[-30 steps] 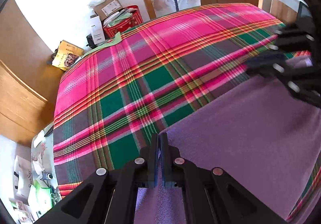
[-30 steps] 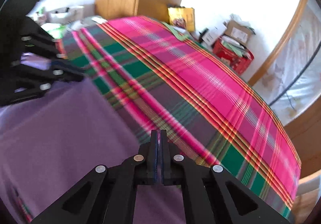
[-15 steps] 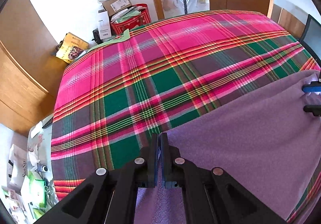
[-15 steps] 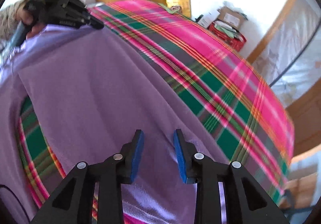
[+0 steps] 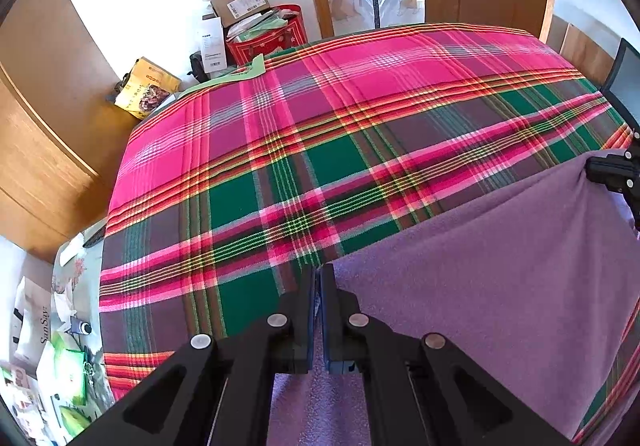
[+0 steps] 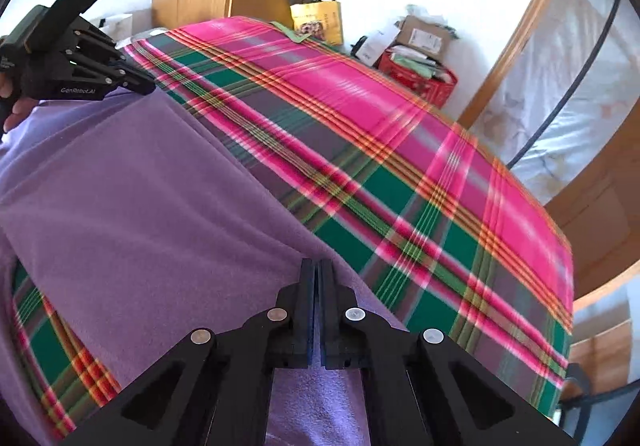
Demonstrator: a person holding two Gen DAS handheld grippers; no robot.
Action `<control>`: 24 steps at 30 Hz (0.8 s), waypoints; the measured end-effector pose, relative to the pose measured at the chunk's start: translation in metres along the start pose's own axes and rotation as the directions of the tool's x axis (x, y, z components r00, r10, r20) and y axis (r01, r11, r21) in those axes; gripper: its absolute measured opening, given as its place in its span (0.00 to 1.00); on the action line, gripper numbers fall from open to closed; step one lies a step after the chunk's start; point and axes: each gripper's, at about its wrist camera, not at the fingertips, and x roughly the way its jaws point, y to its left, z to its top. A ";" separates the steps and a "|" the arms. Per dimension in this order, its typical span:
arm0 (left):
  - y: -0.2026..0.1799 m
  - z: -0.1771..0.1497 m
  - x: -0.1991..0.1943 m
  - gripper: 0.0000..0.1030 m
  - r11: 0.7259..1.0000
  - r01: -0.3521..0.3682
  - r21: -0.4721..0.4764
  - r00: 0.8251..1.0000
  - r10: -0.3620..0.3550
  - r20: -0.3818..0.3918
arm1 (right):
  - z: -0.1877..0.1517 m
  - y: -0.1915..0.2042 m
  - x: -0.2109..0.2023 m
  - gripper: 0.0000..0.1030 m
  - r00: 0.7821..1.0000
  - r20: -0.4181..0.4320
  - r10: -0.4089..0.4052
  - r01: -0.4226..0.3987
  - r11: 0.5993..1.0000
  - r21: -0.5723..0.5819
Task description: Fold clothes
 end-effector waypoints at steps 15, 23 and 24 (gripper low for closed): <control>-0.001 -0.001 -0.002 0.03 0.999 -0.020 -0.036 1.000 0.020 -0.008 | -0.027 0.033 -0.062 0.23 0.986 0.160 0.037 -0.030 0.998 -0.046; 0.000 -0.001 -0.003 0.03 0.998 -0.017 -0.056 1.000 0.016 -0.012 | -0.056 0.116 -0.072 0.31 0.976 0.142 0.166 -0.116 0.944 -0.308; -0.001 -0.002 -0.003 0.03 0.998 -0.020 -0.054 1.000 0.019 -0.011 | -0.054 0.121 -0.071 0.31 0.969 0.131 0.208 -0.162 0.940 -0.300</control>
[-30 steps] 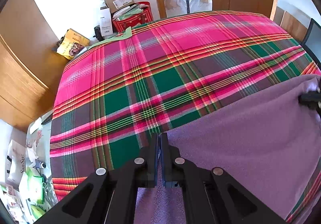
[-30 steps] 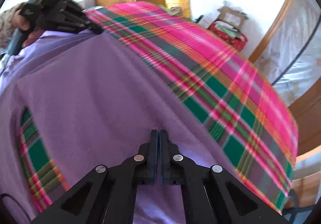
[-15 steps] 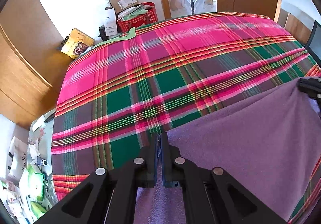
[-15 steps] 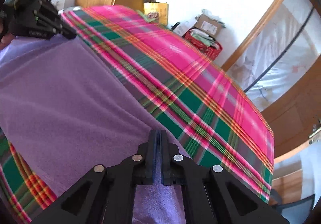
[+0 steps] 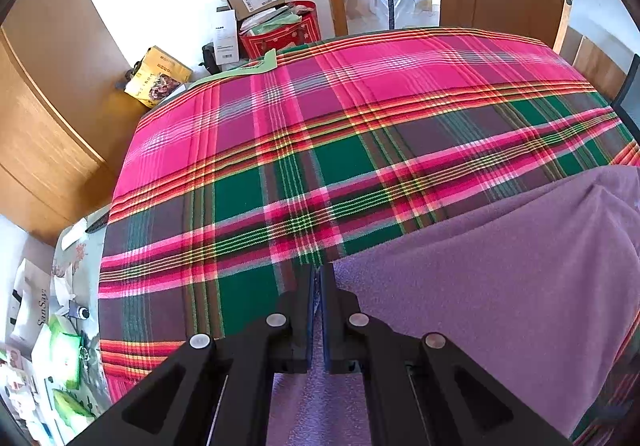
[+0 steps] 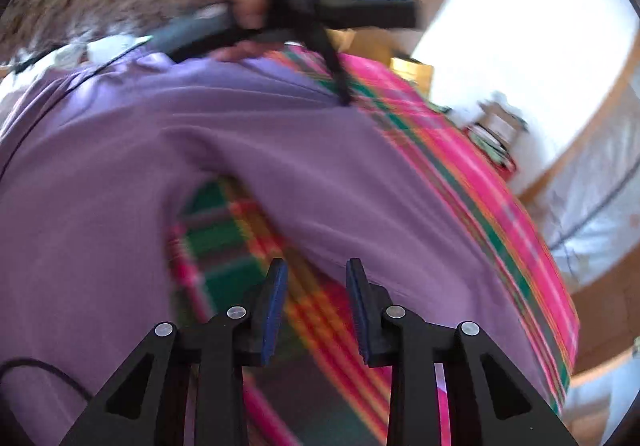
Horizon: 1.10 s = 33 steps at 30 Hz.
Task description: Fold clothes
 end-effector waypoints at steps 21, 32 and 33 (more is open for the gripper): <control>0.008 -0.003 -0.001 0.03 0.999 0.029 -0.022 0.999 -0.028 0.019 | 0.024 -0.056 0.039 0.34 0.937 0.226 0.267 -0.348 0.774 0.530; 0.008 -0.002 -0.001 0.03 0.999 0.020 -0.030 1.000 -0.019 0.016 | 0.024 -0.062 0.067 0.36 0.902 0.222 0.372 -0.423 0.648 0.633; 0.008 -0.002 -0.001 0.03 0.999 0.020 -0.033 1.000 -0.019 0.017 | 0.025 -0.059 0.064 0.36 0.907 0.212 0.363 -0.411 0.659 0.630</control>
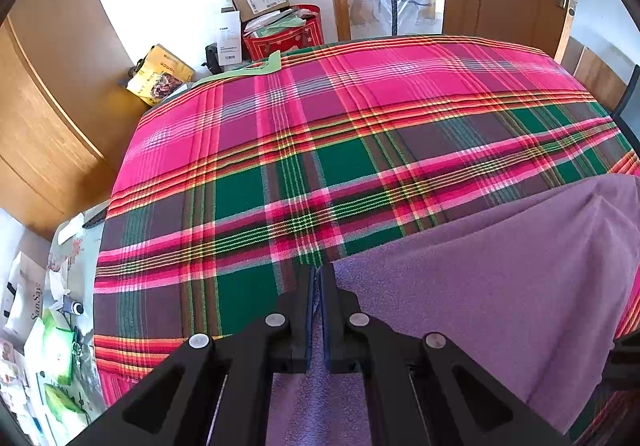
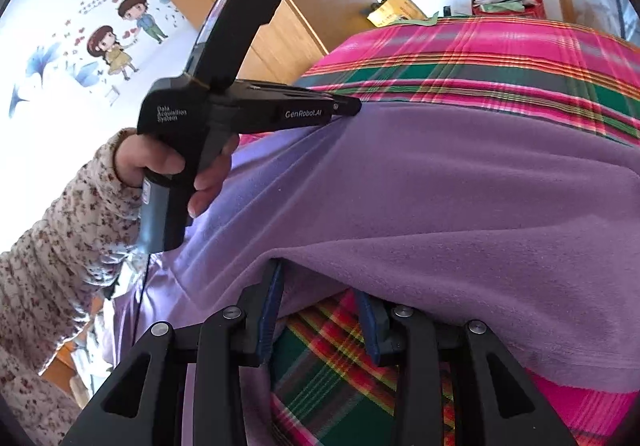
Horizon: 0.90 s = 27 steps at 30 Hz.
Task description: Fold clothes
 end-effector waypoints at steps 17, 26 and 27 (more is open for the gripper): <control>0.004 0.002 0.001 0.04 0.999 0.015 -0.047 1.000 -0.016 -0.022 | -0.028 0.034 -0.019 0.06 0.999 0.011 -0.049 0.049 0.999 -0.012; 0.001 0.002 0.000 0.04 0.998 -0.004 -0.055 1.000 0.003 -0.028 | -0.053 0.026 -0.010 0.06 1.000 -0.028 0.006 -0.001 0.988 0.158; 0.001 0.002 0.000 0.04 0.998 -0.005 -0.056 1.000 0.003 -0.029 | -0.053 0.027 -0.008 0.06 1.000 -0.029 0.005 -0.001 0.988 0.157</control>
